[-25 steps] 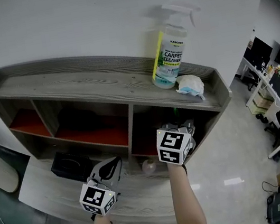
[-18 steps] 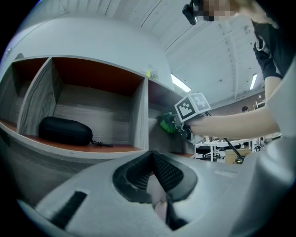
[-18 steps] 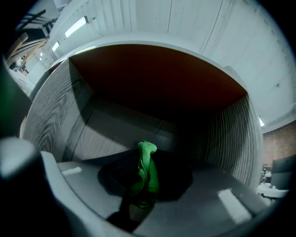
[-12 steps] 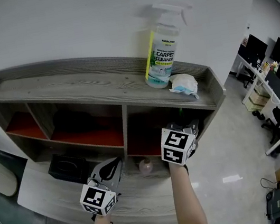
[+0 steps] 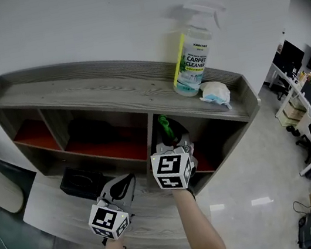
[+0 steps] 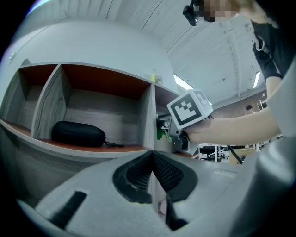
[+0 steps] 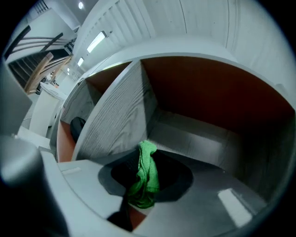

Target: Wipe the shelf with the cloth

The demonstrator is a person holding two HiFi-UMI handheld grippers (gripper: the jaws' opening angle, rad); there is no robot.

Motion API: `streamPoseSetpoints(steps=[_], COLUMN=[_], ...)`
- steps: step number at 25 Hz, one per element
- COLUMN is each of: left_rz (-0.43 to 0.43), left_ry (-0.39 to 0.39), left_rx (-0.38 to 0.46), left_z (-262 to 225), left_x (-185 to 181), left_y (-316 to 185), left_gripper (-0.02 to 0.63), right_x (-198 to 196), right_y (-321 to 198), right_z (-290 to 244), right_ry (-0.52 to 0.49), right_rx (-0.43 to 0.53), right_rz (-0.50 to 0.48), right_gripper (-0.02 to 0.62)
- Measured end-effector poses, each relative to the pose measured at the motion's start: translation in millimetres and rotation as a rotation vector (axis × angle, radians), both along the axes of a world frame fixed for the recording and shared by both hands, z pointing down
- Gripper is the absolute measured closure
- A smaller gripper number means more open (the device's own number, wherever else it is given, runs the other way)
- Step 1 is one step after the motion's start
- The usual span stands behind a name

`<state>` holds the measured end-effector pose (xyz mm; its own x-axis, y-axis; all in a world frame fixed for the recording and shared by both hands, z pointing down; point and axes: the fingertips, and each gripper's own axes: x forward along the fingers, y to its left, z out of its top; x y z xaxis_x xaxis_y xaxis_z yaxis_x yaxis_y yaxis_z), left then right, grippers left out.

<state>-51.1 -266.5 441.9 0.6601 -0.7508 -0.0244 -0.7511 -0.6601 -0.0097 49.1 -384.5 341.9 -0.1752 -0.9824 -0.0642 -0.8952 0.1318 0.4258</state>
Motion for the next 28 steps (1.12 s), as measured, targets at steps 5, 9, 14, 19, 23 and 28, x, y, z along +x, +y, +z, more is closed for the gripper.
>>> streamPoseSetpoints(steps=[5,9,14,19,23,28], left_rz=[-0.021,-0.006,0.042,0.073,0.074,0.041], left_ry=[0.002,0.003,0.003,0.004,0.000,-0.004], left_rx=[-0.001,-0.005,-0.008,-0.011,-0.009,-0.009], left_z=[-0.4,0.6,2.7,4.5,4.8,4.0], left_x=[-11.0,-5.5,16.2,32.7,33.2,19.1], left_y=[2.7,2.3,1.0,2.8,4.2,4.6], left_gripper=[0.607,0.607,0.607,0.607,0.607,0.607], right_x=[4.9,49.8,108.7,133.3,119.8,46.9], right_y=[-14.3,-12.0,-0.6,5.0,9.3,4.9], right_z=[18.1,14.5,12.6,13.3,6.8,9.3], right_ry=[0.000,-0.041,-0.083,-0.100,-0.104,-0.034], right_rx=[-0.063,-0.062,-0.056,-0.059,-0.021,-0.020], right_rz=[0.054,0.161,0.287,0.332,0.274,0.081], right_gripper=[0.500,0.500,0.500,0.500,0.500,0.499])
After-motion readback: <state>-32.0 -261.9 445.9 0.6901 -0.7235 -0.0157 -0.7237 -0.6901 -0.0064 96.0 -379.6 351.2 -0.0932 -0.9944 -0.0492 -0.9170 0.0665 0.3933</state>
